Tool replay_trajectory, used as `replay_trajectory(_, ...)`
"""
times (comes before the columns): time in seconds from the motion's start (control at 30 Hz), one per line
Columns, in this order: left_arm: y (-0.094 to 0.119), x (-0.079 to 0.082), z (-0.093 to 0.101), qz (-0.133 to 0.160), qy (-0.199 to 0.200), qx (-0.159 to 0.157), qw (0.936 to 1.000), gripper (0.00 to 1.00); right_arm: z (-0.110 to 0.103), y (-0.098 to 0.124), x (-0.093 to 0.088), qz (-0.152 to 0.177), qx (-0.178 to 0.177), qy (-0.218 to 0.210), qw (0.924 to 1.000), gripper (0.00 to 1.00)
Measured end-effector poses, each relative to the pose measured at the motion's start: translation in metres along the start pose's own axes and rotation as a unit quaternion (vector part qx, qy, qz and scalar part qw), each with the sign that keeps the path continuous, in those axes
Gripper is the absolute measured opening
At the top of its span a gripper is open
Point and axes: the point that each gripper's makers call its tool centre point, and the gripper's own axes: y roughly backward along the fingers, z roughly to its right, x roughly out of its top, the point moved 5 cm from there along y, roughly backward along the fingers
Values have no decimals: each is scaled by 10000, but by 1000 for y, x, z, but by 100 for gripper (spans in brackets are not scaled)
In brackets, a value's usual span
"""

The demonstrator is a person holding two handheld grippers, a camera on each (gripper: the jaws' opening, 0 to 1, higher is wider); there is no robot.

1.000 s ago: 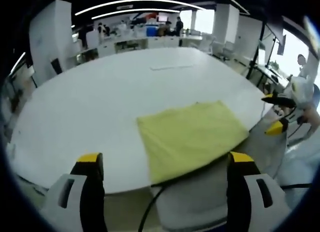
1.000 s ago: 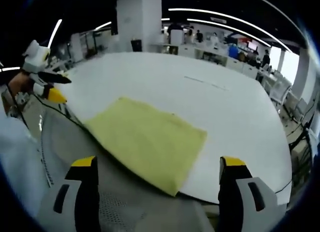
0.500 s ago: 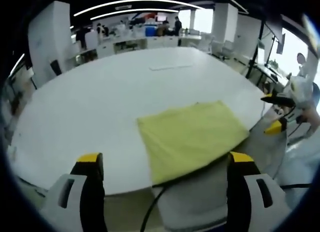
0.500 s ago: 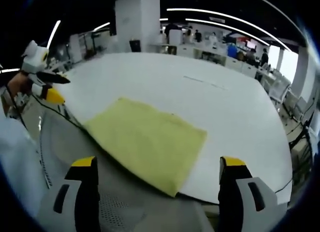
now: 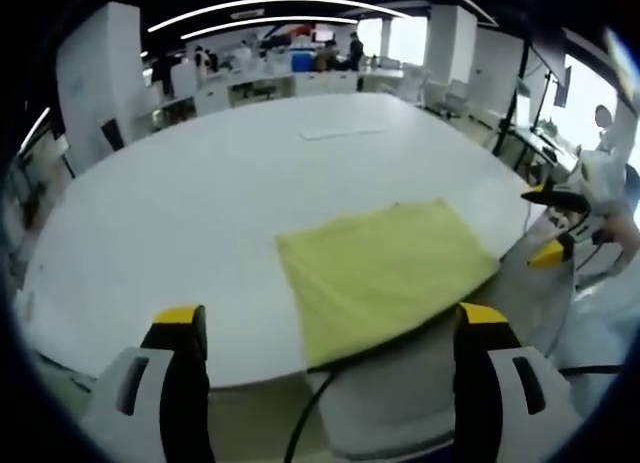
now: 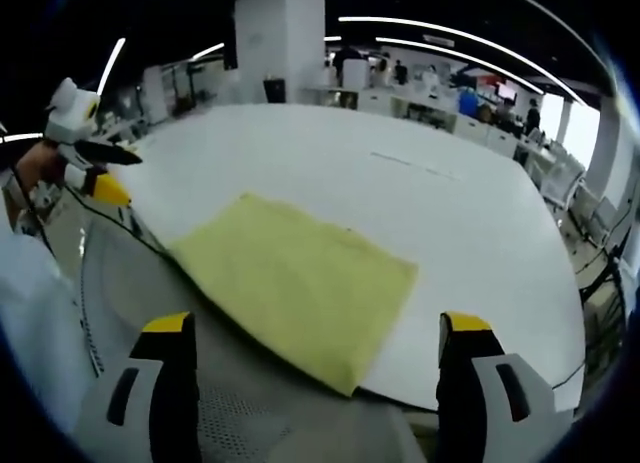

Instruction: Fold the garment on the visible template until the final outline fits inside the template.

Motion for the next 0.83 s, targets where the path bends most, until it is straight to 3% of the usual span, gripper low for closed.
replay_trajectory(0.83,-1,0,2,-63,-55,-62,9999,100,-2,0,-1,-44,47,23,10000,100)
